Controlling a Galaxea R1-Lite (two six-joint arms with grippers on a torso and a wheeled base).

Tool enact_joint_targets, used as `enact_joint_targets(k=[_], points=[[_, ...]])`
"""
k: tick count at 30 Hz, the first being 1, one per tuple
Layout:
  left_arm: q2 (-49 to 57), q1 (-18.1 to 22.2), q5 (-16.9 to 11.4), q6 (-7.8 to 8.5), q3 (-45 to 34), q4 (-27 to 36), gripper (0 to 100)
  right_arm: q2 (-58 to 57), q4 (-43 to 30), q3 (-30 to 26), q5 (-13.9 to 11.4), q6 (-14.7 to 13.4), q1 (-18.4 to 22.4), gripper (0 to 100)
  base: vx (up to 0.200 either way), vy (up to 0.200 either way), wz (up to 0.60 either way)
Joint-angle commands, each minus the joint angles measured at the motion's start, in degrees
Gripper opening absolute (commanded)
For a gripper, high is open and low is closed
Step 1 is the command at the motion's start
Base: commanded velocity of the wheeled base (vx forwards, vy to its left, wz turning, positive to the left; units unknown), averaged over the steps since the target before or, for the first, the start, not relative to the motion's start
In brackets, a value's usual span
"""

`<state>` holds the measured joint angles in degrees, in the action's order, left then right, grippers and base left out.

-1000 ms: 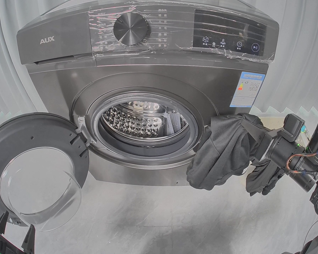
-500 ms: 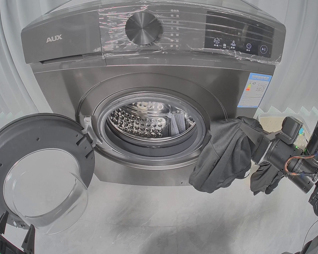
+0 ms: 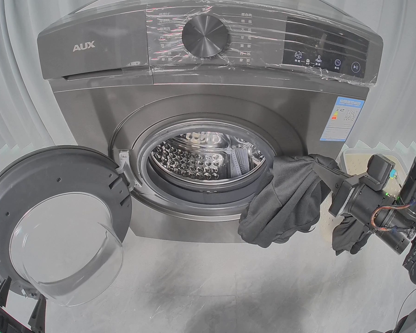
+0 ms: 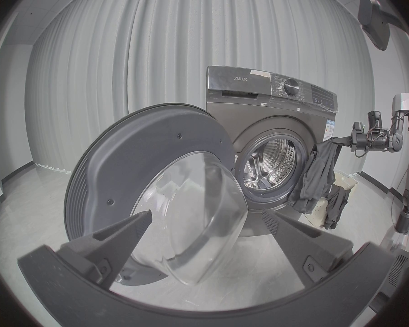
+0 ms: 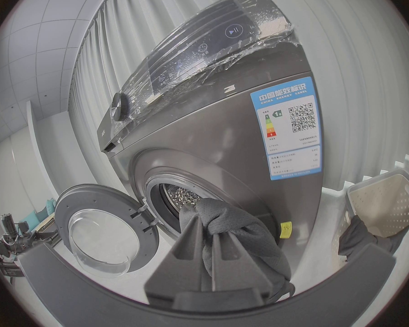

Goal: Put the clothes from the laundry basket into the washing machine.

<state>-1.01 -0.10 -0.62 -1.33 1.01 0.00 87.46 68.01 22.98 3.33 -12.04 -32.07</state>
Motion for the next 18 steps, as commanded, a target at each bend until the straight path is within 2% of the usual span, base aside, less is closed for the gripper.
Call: enact_joint_targets(k=[1, 7, 10, 14, 18], points=[[0.9, 0.0, 0.0, 0.01, -0.9, 0.0, 100, 0.5, 0.0, -0.1, 0.0, 0.0, 0.0, 0, 0.0, 0.0, 0.0], [0.9, 0.0, -0.1, 0.98, -0.9, 0.1, 100, 1.1, -0.2, 0.5, 0.2, 0.6, -1.9, 0, 0.0, 0.0, 0.0], [0.9, 0.0, -0.1, 0.98, -0.9, 0.1, 100, 2.3, 0.0, 1.2, 0.2, 1.0, -2.1, 0, 0.0, 0.0, 0.0], [0.9, 0.2, -0.1, 1.15, -1.0, 0.1, 100, 3.7, 0.1, 2.9, 0.7, 0.3, -4.9, 0, 0.0, 0.0, 0.0], [1.0, 0.2, -0.2, 1.07, -1.0, 0.1, 100, 6.4, 0.8, 4.7, 0.9, 0.2, -5.6, 0, 0.0, 0.0, 0.0]])
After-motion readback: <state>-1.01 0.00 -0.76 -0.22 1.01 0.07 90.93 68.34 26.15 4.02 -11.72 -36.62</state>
